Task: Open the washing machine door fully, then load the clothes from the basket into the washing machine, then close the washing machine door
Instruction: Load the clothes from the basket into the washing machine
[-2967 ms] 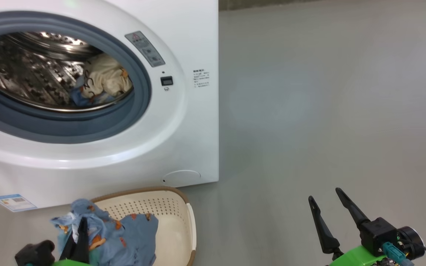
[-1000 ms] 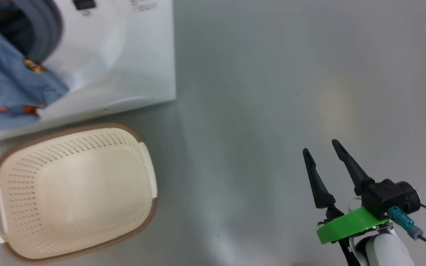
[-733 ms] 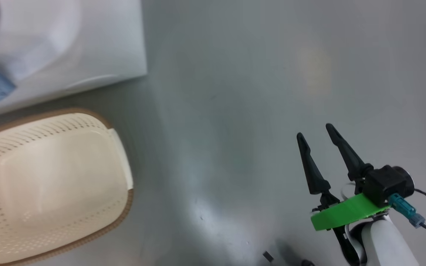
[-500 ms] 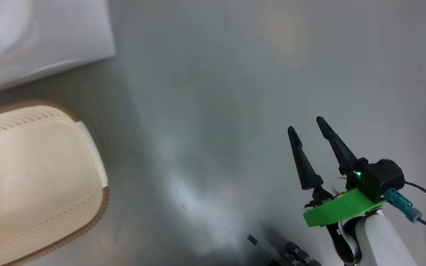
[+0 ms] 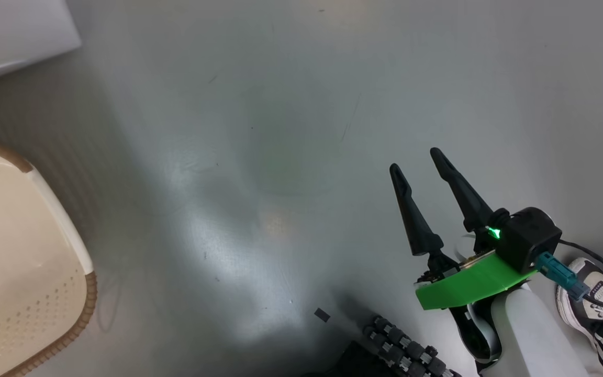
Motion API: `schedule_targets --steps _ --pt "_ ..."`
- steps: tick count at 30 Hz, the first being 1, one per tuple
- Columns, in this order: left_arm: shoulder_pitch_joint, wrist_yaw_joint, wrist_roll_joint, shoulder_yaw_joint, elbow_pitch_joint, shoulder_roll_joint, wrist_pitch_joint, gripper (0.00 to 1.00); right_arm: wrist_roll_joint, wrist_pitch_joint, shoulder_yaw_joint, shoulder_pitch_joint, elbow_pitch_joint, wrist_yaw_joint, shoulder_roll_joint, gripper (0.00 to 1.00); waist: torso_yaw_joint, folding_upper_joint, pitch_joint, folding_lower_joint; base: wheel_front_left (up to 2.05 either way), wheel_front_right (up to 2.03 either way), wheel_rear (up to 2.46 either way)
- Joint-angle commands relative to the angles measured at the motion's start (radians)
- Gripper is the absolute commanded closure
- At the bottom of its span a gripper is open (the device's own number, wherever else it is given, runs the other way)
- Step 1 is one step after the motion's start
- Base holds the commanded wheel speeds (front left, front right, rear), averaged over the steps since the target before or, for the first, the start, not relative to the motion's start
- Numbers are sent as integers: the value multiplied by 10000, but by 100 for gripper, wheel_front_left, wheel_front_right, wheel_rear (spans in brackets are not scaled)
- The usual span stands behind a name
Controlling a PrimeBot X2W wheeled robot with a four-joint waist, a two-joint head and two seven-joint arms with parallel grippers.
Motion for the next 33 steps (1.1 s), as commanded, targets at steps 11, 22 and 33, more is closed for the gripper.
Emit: schedule_targets --steps 11,22,33 --pt "-539 -26 -446 -1135 1072 525 -287 84 38 -87 221 125 -133 16 -56 0 -86 -1 -2 0 0 0 0" --pt "-552 -26 -738 -1675 1727 369 -740 0 -57 -87 116 113 -70 16 -56 0 124 -1 -272 0 0 0 0" --pt "901 -26 -1656 -2036 1667 -26 -1133 0 -684 -87 -287 253 -41 16 -56 0 759 -1 -1302 0 0 0 0"
